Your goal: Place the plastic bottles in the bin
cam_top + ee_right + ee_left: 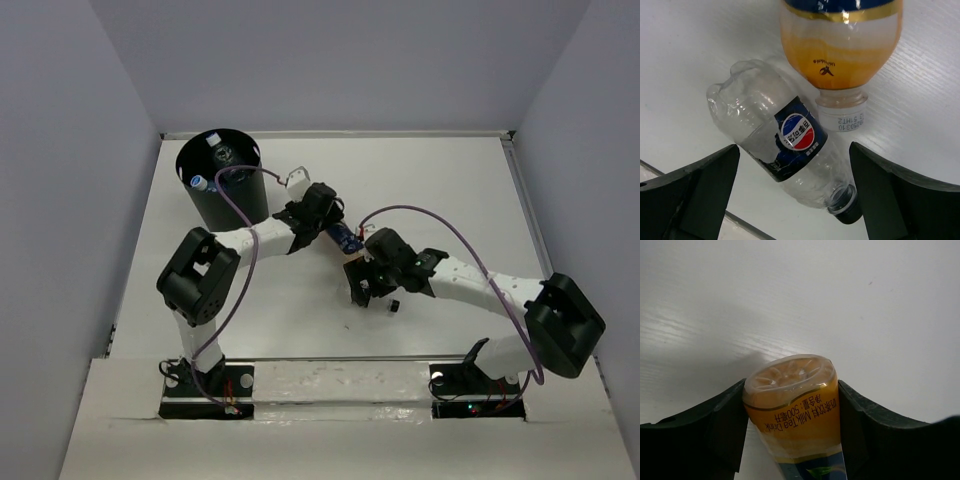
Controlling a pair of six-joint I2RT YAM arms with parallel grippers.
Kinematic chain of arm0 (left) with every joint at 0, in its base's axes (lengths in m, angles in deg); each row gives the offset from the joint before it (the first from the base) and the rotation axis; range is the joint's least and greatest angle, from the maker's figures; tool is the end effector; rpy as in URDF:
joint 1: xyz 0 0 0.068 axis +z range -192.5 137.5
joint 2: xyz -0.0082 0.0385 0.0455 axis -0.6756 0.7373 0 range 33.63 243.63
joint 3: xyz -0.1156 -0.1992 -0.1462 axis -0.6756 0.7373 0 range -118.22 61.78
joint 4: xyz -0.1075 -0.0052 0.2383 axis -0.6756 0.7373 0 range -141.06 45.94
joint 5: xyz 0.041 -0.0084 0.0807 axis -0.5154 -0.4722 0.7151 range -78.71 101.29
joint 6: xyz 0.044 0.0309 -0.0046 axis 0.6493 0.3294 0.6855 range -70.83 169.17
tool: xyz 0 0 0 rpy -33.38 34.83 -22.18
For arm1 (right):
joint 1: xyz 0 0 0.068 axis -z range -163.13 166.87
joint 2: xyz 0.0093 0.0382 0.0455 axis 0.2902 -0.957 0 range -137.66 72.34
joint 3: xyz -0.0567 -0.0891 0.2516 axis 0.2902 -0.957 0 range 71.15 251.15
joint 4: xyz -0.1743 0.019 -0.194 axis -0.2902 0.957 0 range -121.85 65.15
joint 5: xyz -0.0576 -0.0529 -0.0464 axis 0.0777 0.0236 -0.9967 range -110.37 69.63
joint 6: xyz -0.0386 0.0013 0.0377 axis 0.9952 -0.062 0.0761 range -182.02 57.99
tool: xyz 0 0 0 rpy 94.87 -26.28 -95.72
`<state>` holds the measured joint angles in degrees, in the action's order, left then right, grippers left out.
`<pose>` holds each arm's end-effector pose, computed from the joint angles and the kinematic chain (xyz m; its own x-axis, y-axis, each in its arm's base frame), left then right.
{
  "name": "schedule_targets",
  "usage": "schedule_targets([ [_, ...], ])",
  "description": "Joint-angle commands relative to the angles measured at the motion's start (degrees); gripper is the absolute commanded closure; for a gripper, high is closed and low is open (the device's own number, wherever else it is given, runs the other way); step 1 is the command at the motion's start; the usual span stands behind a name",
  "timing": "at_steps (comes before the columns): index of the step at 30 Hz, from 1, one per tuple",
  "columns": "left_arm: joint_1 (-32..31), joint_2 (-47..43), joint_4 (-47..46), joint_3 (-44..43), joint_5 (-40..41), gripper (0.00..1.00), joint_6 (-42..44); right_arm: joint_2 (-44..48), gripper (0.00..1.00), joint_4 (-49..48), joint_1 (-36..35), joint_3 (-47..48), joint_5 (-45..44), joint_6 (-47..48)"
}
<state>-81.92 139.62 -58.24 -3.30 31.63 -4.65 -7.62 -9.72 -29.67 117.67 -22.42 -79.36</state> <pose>0.3218 -0.2484 0.1925 -0.5537 -0.5246 -0.6467 -0.1266 0.8206 -0.5573 0.1890 0.1976 0.1981 -0.7537 -0.3622 -0.5484 -0.5099 0.8487 0.1404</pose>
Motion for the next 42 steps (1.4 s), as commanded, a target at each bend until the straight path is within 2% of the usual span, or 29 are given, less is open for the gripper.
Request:
schedule_targets([
  [1, 0.2, -9.7, -1.5, -1.3, 5.1, 0.65, 5.4, 3.2, 0.06, -0.5, 0.1, 0.6, 3.3, -0.5],
  [3, 0.1, -11.5, -1.2, -1.6, 5.7, 0.69, 7.0, 4.5, 0.11, -1.8, 0.1, -0.3, 4.6, -0.9],
  [5, 0.1, -15.2, -0.8, -3.1, 6.2, 0.71, 8.6, 5.2, 0.11, -2.7, 0.1, -1.4, 6.4, -0.9],
  [10, 0.2, -20.9, 1.2, -7.0, 8.6, 0.71, 12.3, 5.3, 0.03, -4.3, 0.1, -4.3, 8.9, -1.2],
  [14, 2.1, -23.6, 6.0, -13.4, 9.5, 0.71, 15.9, 5.6, 0.01, -7.6, 0.1, -5.8, 11.0, -0.6],
  [16, 4.3, -25.6, 9.3, -16.1, 8.1, 0.71, 16.6, 4.6, 0.01, -8.0, 0.1, -5.4, 11.8, -0.6],
  [20, 14.1, -30.8, 13.5, -18.1, 3.8, 0.71, 18.7, 1.8, 0.02, -9.4, 0.1, -4.7, 14.2, -0.1],
  [24, 19.6, -34.6, 20.0, -22.1, 4.2, 0.71, 24.6, -0.3, 0.06, -10.0, 0.1, -4.2, 14.6, 0.7],
  [27, 22.8, -36.5, 24.1, -24.5, 5.6, 0.7, 29.9, -1.4, 0.12, -11.1, -0.4, -4.0, 14.5, 0.7],
  [29, 24.5, -37.6, 24.6, -24.7, 10.2, 0.7, 33.9, -1.9, 0.23, -12.2, -0.4, -3.9, 14.5, 0.4],
  [30, 24.7, -37.9, 24.2, -24.4, 16.0, 0.7, 34.8, -2.0, 0.28, -12.3, -0.4, -3.6, 14.3, -0.2],
  [31, 25.5, -38.6, 22.8, -23.4, 18.0, 0.7, 35.7, -2.0, 0.39, -13.1, -0.4, -3.6, 14.0, -0.6],
  [34, 26.1, -38.0, 18.5, -23.1, 22.6, 0.7, 36.6, -1.0, 0.5, -13.9, -0.4, -3.8, 13.6, -1.4],
  [38, 26.0, -33.2, 14.8, -27.0, 28.8, 0.71, 39.4, 1.6, 0.53, -16.1, -0.4, -4.9, 14.0, -2.3],
  [42, 25.8, -30.0, 4.1, -26.0, 34.5, 0.71, 49.4, 3.8, 0.57, -17.6, -0.4, -6.2, 13.7, -3.0],
])
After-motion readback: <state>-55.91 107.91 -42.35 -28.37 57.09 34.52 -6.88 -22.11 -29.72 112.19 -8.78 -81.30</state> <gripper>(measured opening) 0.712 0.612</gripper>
